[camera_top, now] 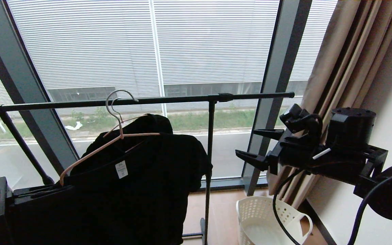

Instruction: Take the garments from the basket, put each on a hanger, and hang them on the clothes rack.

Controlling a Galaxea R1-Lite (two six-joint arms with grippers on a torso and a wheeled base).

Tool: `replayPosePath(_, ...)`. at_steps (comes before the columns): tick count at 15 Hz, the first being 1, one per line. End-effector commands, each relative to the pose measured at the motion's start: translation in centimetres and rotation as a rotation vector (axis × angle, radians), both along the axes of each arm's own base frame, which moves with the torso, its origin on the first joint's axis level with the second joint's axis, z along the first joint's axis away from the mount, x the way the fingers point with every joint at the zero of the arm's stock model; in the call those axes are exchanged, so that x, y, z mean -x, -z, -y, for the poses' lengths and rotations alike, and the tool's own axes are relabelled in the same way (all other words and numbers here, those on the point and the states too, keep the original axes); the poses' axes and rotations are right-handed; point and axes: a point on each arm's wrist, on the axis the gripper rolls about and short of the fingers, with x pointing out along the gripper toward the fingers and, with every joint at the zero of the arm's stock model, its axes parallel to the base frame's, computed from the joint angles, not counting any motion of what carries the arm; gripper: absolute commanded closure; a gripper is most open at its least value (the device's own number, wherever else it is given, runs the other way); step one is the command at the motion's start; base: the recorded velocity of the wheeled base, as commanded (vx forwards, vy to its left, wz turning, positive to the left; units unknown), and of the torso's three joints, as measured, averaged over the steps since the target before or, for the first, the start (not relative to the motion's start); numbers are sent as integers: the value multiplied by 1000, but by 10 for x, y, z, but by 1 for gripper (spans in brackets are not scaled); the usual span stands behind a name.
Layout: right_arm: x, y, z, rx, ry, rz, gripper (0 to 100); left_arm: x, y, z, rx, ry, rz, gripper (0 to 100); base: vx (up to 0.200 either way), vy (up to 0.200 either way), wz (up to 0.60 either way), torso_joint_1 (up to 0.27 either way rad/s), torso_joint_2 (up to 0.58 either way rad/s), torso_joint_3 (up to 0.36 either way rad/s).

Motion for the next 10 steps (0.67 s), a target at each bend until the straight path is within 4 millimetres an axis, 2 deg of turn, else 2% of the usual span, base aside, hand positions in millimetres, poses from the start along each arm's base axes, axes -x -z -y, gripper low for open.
replayPosePath(1, 15, -17, -2, -23, 81, 33, 0, 6, -5, 5, -10, 5, 28, 100, 0, 0, 0, 0, 0, 0)
replayPosePath(4, 26, -23, -5, -57, 109, 23, 0, 9, -9, 16, -16, -26, 12, 100, 0, 0, 0, 0, 0, 0)
replayPosePath(10, 23, -23, -6, -57, 112, 27, 0, 12, -7, 39, -31, -48, -42, 100, 0, 0, 0, 0, 0, 0)
